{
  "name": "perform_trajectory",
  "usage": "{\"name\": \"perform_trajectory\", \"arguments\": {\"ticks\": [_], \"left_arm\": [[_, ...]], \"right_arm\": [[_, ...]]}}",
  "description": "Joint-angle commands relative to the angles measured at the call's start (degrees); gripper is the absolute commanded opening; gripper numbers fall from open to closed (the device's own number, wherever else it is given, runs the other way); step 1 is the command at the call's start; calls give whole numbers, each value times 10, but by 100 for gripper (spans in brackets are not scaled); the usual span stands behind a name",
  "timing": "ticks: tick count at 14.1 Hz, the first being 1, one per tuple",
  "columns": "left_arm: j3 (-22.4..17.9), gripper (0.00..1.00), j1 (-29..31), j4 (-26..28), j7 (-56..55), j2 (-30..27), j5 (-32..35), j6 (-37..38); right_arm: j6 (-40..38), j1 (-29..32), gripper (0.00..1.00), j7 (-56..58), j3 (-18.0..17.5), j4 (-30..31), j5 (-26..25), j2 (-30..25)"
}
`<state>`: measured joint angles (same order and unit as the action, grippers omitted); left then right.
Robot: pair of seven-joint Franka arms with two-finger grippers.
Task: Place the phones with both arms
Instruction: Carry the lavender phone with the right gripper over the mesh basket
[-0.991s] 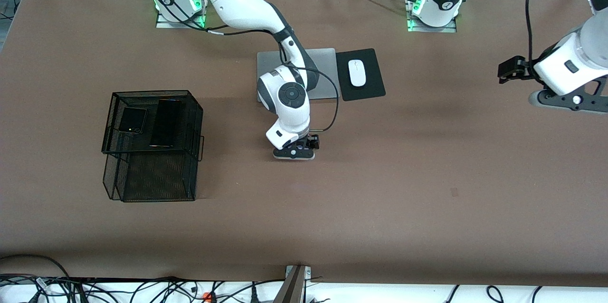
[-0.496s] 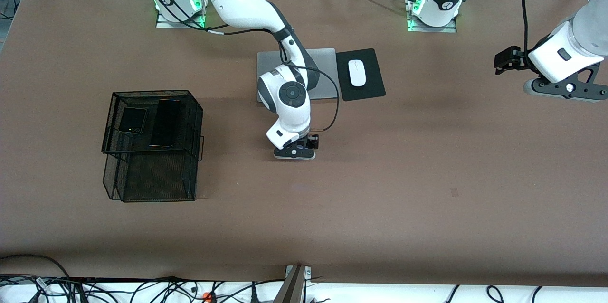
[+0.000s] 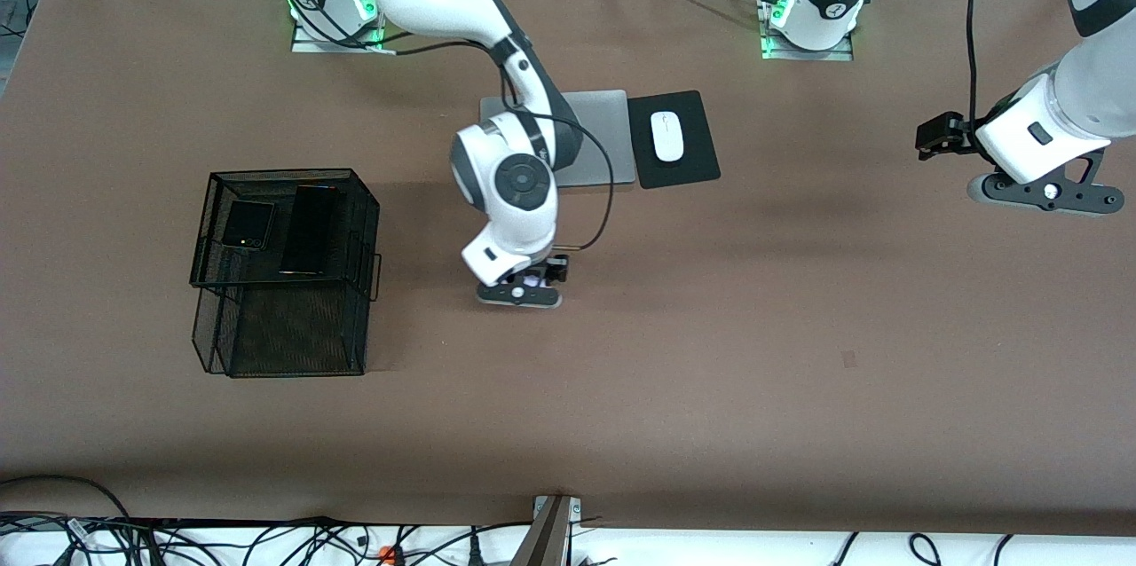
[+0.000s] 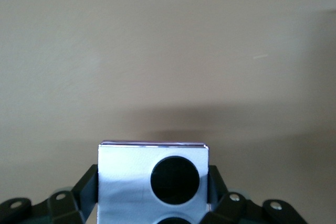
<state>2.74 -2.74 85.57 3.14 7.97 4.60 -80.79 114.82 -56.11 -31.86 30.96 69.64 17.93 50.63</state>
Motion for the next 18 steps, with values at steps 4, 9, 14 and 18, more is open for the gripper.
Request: {"name": "perform_trajectory", "arguments": {"ticks": [4, 9, 14, 18], "left_arm": [[0, 100, 5, -8, 9, -4, -7, 0], [1, 100, 9, -4, 13, -6, 1, -1], [6, 100, 9, -2, 13, -8, 1, -3], [6, 100, 9, -1, 13, -8, 1, -3]], "right_arm": [[-151, 80, 26, 256, 82, 20, 0, -95], [-120, 194, 26, 428, 90, 49, 9, -87], [-22, 224, 26, 475, 89, 73, 52, -50], [25, 241, 26, 476, 64, 105, 102, -37]]}}
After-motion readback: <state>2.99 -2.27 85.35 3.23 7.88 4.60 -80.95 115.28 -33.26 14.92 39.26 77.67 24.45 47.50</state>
